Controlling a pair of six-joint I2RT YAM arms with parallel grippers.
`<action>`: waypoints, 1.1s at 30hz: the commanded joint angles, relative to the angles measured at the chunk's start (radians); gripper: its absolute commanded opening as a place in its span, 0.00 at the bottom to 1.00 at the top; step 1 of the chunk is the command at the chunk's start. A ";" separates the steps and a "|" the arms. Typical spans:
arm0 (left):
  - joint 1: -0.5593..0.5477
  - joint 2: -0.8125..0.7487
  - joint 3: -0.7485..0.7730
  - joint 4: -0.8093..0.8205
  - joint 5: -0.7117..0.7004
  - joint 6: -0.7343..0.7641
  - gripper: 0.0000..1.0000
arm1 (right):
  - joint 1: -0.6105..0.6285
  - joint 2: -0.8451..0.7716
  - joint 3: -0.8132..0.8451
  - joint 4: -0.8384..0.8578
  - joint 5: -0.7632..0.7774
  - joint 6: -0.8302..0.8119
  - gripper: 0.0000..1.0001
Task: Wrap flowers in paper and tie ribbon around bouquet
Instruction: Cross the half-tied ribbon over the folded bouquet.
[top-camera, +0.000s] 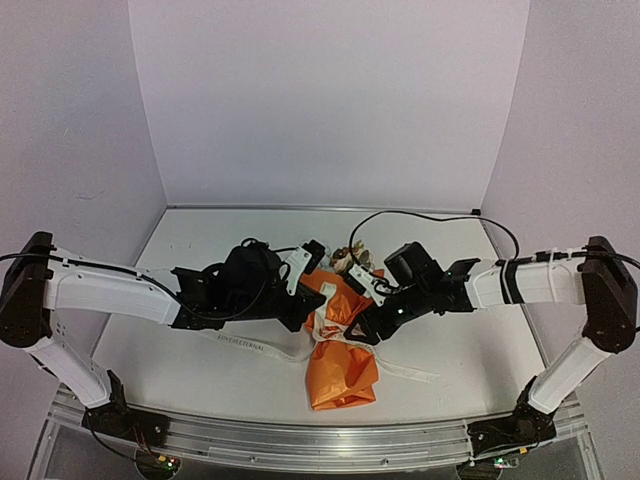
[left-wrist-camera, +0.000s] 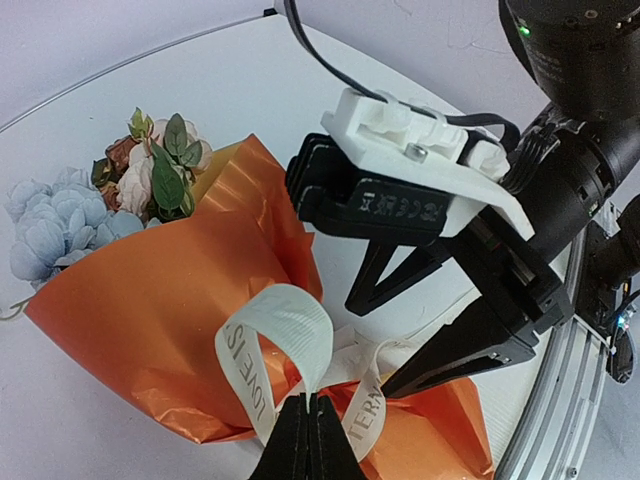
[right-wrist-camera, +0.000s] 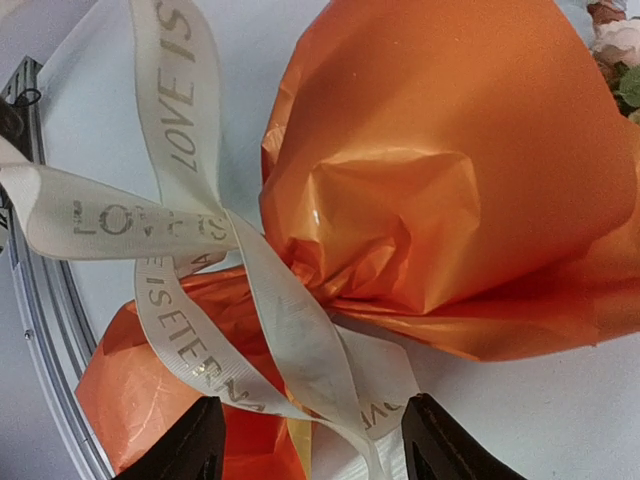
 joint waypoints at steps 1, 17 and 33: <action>0.012 -0.035 -0.001 0.040 0.023 -0.007 0.00 | 0.006 0.035 0.038 0.063 -0.069 -0.056 0.63; 0.023 -0.027 0.010 0.029 0.038 -0.009 0.00 | 0.007 0.043 0.019 0.070 -0.127 0.057 0.48; 0.026 -0.021 0.014 0.026 0.052 -0.009 0.00 | 0.014 0.029 -0.018 0.049 -0.115 0.047 0.36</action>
